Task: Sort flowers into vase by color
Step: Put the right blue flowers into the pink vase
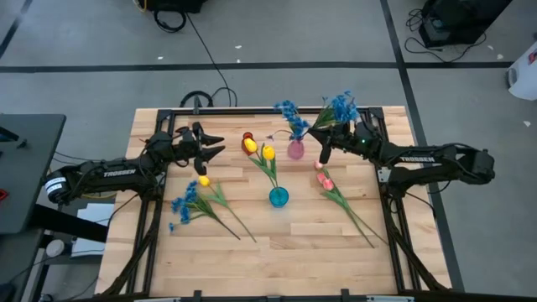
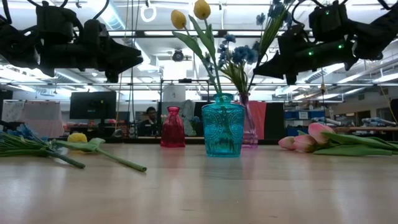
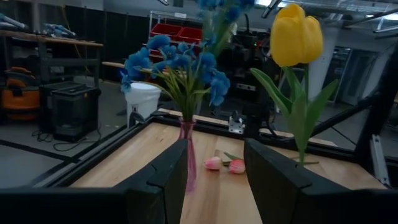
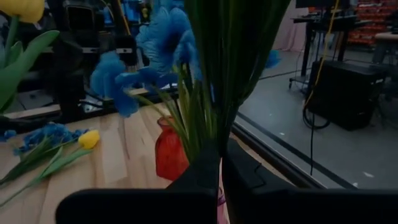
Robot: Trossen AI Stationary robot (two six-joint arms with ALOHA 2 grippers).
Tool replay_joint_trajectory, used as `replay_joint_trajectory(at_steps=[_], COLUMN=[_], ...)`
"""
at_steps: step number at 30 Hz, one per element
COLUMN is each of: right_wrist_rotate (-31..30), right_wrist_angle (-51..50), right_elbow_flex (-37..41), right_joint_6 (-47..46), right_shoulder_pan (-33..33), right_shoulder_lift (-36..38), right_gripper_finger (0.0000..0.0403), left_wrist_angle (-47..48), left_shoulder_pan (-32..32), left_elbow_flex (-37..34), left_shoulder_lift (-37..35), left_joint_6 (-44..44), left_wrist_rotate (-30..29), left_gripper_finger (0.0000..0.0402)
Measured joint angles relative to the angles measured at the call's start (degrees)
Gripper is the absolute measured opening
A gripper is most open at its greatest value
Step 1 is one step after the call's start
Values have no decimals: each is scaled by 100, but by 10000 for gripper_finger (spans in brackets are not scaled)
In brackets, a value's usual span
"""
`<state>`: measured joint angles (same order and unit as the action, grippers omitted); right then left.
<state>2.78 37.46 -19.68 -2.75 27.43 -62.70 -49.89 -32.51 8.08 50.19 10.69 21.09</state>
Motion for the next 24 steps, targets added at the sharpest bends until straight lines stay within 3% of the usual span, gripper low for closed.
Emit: replay_joint_trajectory(at_steps=[11,24], right_wrist_rotate=[-337,-813], right_wrist_angle=[-1835,-2143], right_elbow_flex=[-1095,-1570], right_joint_6=[190,272], right_shoulder_pan=[-268,-609], right_shoulder_lift=[-53,-869], right_gripper_finger=[13,13], left_wrist_angle=[0,10], left_shoulder_pan=[0,0], left_elbow_flex=[0,0], left_shoulder_lift=[2,0], left_joint_6=[-10,-12], left_wrist_rotate=[-67,-14], left_gripper_finger=[163,163])
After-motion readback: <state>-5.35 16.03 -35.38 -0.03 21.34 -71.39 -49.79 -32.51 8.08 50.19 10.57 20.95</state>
